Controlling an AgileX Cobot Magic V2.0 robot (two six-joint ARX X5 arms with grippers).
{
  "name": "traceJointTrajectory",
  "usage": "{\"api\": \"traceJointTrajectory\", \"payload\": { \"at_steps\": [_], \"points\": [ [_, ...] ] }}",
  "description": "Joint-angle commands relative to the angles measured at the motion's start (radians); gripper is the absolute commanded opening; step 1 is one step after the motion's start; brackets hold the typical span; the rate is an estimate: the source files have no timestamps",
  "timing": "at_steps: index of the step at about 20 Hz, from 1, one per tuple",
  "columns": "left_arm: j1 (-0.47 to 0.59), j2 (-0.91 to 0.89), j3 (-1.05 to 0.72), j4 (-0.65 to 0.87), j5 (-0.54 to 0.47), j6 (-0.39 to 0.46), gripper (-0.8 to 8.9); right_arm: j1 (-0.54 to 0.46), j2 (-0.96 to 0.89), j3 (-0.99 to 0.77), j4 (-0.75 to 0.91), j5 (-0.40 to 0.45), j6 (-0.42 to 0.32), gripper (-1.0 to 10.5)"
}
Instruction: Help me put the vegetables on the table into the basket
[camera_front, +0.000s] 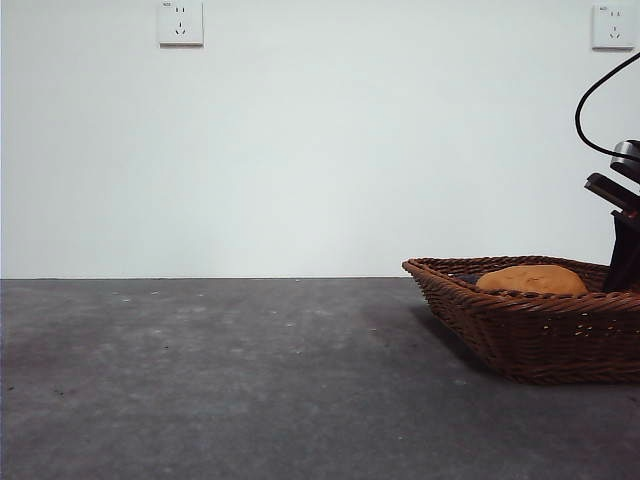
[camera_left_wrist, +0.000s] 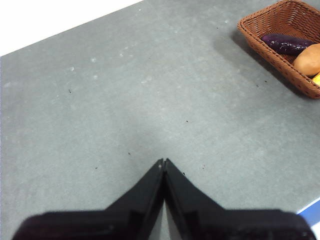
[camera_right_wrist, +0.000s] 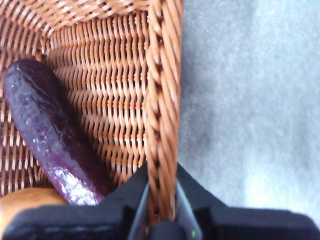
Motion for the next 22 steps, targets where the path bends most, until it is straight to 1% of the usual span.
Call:
{"api": "traceJointTrajectory", "payload": {
  "at_steps": [1,2,3,5,8,9,11,13,15,19,21,22],
  "points": [
    [0.003,0.002,-0.005,0.008,0.003,-0.006,-0.08,0.001,0.013,-0.005,0.032,-0.007,-0.021,3.0],
    [0.003,0.003,-0.005,0.008,0.003,-0.006,-0.08,0.001,0.013,-0.004,0.034,-0.014,-0.021,3.3],
    [0.003,0.006,-0.005,0.008,0.003,-0.006,-0.08,0.001,0.012,0.000,0.028,-0.031,-0.021,3.3],
    [0.003,0.008,-0.005,0.008,0.003,-0.006,-0.08,0.000,-0.006,0.022,-0.014,-0.032,-0.021,3.2],
    [0.003,0.008,-0.005,0.009,0.003,-0.005,-0.08,-0.002,-0.144,0.035,-0.063,0.011,-0.021,3.2],
    [0.003,0.008,-0.005,0.009,0.003,-0.003,-0.08,-0.002,-0.206,0.040,-0.095,0.011,-0.020,3.1],
    [0.003,0.008,-0.005,0.012,0.004,-0.002,-0.08,0.001,-0.325,0.056,-0.232,0.008,-0.022,3.1],
    [0.003,0.008,-0.005,0.013,0.023,0.006,-0.08,0.001,-0.438,0.058,-0.414,-0.009,-0.054,3.0],
    [0.003,0.008,-0.005,0.012,0.023,0.018,-0.08,0.001,-0.520,0.058,-0.556,-0.010,-0.093,1.7],
    [0.003,0.008,-0.005,0.013,0.025,0.024,-0.08,0.001,-0.620,0.058,-0.705,-0.011,-0.131,0.5],
    [0.003,0.008,-0.005,0.013,0.047,0.024,-0.08,0.001,-0.652,0.058,-0.766,-0.011,-0.162,-0.1],
    [0.003,0.008,-0.005,0.013,0.048,0.024,-0.08,0.001,-0.664,0.058,-0.790,-0.011,-0.177,-0.1]
  ]
}}
